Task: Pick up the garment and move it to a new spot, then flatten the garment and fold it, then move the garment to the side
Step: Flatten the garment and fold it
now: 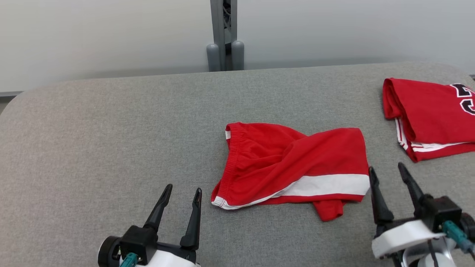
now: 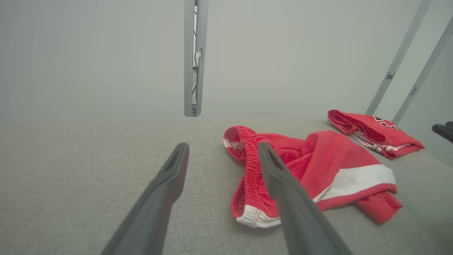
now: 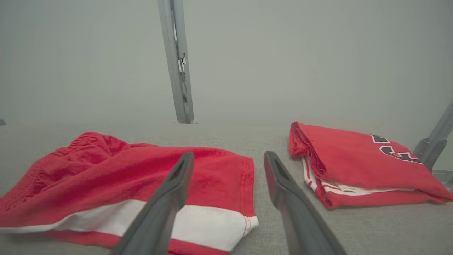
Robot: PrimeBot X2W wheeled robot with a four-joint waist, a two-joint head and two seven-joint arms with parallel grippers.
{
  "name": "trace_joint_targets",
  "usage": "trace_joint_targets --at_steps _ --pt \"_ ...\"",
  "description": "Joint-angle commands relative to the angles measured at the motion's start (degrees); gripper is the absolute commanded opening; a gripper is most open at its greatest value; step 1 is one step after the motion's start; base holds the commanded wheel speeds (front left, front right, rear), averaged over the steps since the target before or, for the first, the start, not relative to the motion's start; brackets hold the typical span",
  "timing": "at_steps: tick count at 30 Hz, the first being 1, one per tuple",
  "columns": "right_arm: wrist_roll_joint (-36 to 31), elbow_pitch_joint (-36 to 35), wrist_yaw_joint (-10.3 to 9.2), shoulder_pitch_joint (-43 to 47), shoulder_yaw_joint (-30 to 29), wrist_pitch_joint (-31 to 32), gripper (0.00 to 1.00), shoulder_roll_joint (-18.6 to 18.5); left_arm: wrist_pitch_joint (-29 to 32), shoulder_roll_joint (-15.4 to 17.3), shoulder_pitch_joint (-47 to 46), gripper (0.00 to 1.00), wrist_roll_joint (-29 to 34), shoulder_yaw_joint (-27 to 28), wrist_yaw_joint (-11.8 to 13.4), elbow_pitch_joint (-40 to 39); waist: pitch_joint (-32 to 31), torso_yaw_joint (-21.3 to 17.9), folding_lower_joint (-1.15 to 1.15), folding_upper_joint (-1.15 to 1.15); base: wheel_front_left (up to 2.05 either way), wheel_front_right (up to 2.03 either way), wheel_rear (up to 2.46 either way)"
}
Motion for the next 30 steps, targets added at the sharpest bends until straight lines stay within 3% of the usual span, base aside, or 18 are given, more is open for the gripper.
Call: trace_joint_targets --at_steps 1,13,26,30 --pt "1.00 -1.48 -0.02 2.74 1.41 -0.28 1.00 0.01 -0.23 0.26 1.11 1.00 -0.55 0.56 0.56 -0.23 -1.34 -1.39 0.00 0.00 0.00 0.00 0.00" --pt "2.97 -3.88 -0.03 11.69 3.95 -0.29 1.00 0.16 -0.23 0.26 4.82 1.00 -1.34 1.69 0.51 0.17 -5.70 -3.14 0.00 0.00 0.00 0.00 0.00" --pt "3.51 -3.49 -0.02 12.46 2.91 -0.29 1.00 0.27 -0.23 0.25 5.10 1.00 -0.37 1.45 -0.30 0.06 -6.05 -2.57 0.00 0.00 0.00 0.00 0.00" --pt "3.77 -3.31 -0.02 12.03 2.87 -0.29 1.00 0.28 -0.23 0.43 3.77 1.00 1.60 0.08 -2.14 2.58 -5.63 -2.47 0.00 0.00 0.00 0.00 0.00"
